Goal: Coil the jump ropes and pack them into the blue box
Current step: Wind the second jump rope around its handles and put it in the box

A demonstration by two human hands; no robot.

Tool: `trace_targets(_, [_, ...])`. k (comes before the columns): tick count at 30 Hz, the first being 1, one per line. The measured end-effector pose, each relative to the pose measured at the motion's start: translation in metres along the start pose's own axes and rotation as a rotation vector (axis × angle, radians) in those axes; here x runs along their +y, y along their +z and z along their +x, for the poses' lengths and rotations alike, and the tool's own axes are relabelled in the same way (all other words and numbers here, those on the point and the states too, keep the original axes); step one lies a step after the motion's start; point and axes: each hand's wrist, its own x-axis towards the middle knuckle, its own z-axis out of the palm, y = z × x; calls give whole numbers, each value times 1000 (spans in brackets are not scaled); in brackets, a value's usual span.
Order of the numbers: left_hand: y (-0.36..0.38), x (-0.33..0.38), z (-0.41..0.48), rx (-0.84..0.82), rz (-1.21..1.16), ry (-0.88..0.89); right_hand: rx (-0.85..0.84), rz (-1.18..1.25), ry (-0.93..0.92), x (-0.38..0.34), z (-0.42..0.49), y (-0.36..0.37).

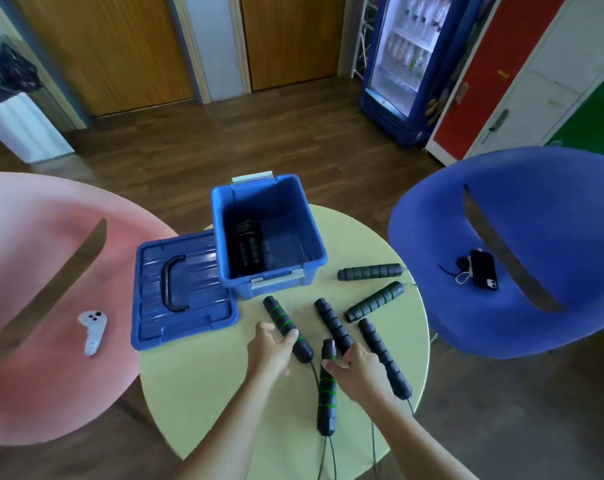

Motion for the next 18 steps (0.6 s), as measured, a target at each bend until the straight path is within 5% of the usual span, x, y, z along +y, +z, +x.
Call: trace_targets(18, [20, -14, 29, 63, 64, -25, -94, 68, -49, 12, 8, 24])
